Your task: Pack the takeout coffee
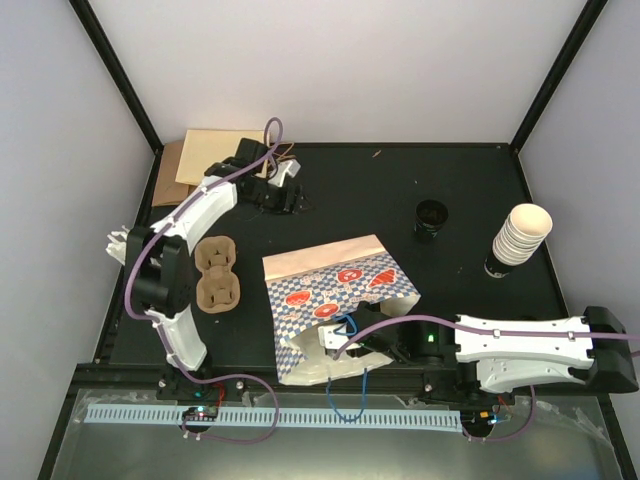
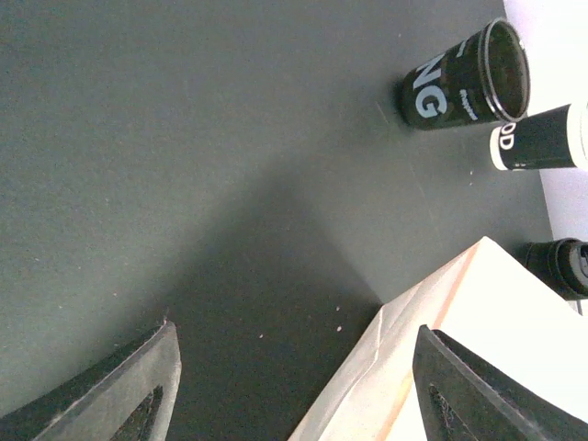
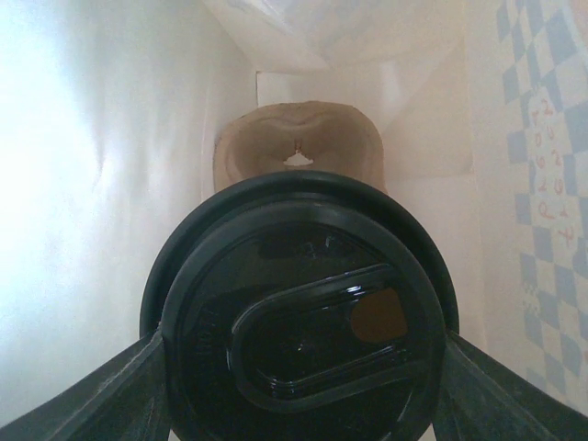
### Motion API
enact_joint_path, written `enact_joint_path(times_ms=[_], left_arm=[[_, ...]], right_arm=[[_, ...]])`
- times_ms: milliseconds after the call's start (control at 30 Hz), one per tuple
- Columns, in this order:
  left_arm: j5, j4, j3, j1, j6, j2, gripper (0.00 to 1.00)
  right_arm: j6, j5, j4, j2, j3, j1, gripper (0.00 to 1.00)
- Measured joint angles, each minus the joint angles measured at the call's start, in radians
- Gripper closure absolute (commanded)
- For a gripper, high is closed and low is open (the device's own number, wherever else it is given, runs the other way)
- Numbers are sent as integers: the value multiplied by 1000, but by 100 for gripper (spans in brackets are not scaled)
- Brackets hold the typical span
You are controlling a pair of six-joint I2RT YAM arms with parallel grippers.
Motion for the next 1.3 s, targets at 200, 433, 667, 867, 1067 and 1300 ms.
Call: enact_joint_path(times_ms=[200,433,667,867,1067,1300], left_arm=[[40,-1,-11,-3,-2,35,33],[74,19,-83,-3,-13,35,36],[111,56,-189,-3,-28,35,41],[137,115,-266,-3,-51,34,43],[165,161,-319,-3,-71,14,44],[190,185,-355,-3,-78,-9,45]], right_arm=[[-16,-19,37,37,19,0,50],[-44,-45,121,116,51,0,50],[-64,-52,177,186,55,-3,50],[-78,-32,210,210,55,-8,50],[-84,4,225,237,56,-8,50],[-85,26,226,249,61,-8,50]])
